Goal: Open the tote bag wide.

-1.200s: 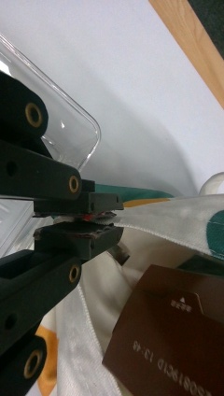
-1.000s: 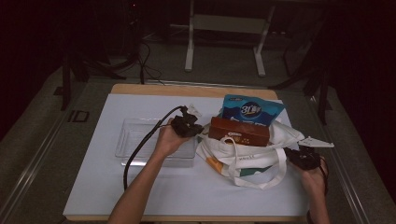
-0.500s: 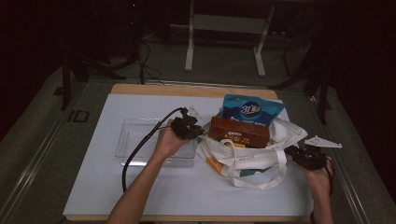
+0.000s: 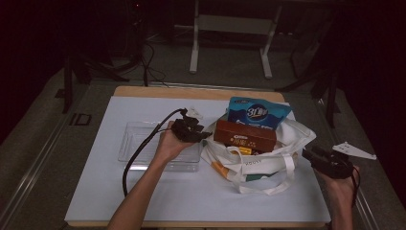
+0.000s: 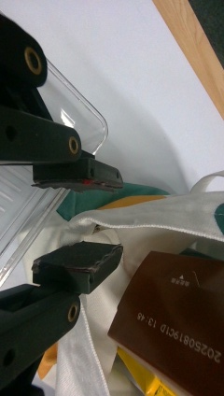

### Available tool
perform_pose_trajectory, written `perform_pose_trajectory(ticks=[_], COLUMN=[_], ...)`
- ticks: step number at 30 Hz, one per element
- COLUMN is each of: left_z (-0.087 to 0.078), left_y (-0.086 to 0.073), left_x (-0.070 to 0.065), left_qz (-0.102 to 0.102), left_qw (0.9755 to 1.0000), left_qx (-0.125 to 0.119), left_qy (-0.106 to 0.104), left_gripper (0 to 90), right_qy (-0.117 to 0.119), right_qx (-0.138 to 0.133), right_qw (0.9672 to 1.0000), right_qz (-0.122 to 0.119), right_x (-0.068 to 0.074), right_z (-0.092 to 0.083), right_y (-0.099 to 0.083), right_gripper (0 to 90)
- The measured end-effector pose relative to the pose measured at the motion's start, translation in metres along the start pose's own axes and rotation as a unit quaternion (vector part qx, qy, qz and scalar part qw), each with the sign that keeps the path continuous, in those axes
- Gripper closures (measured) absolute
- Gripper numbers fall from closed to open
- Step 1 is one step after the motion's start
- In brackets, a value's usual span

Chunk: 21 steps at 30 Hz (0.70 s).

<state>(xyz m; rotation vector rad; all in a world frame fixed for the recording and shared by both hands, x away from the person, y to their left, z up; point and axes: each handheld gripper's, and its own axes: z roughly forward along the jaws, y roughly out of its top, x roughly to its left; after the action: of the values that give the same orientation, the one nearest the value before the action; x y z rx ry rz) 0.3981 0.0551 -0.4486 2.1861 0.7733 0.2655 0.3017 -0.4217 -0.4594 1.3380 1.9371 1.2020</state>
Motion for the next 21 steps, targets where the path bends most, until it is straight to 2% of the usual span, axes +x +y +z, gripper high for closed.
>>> perform_pose_trajectory(ticks=[8, 11, 13, 15, 19, 21], left_z=[-0.001, -0.001, 0.001, 0.002, 0.003, 0.004], left_y=[0.000, 0.001, 0.001, 0.002, 0.002, 0.002], left_x=[0.000, -0.001, -0.004, -0.005, -0.005, -0.005], left_qz=[0.003, 0.003, 0.007, 0.010, 0.010, 0.010], left_qw=[1.0000, 0.9999, 0.9999, 0.9999, 0.9999, 0.9999], left_qx=[-0.004, -0.005, -0.003, -0.002, -0.001, -0.001], left_qy=[-0.001, -0.011, -0.010, -0.010, -0.010, -0.009], left_gripper=[59.1, 56.7, 56.1, 56.0, 56.0, 56.0], right_qy=[0.009, 0.020, 0.027, 0.023, 0.032, 0.026], right_qx=[-0.019, -0.036, -0.047, -0.057, -0.082, -0.084], right_qw=[0.9998, 0.9991, 0.9984, 0.9979, 0.9952, 0.9949], right_qz=[0.006, 0.012, 0.015, 0.022, 0.042, 0.049], right_x=[0.005, 0.006, 0.008, 0.009, 0.009, 0.009], right_z=[-0.011, -0.015, -0.016, -0.015, -0.012, -0.009], right_y=[0.012, 0.017, 0.021, 0.025, 0.034, 0.037], right_gripper=[31.5, 26.4, 22.4, 21.0, 19.5, 21.1])
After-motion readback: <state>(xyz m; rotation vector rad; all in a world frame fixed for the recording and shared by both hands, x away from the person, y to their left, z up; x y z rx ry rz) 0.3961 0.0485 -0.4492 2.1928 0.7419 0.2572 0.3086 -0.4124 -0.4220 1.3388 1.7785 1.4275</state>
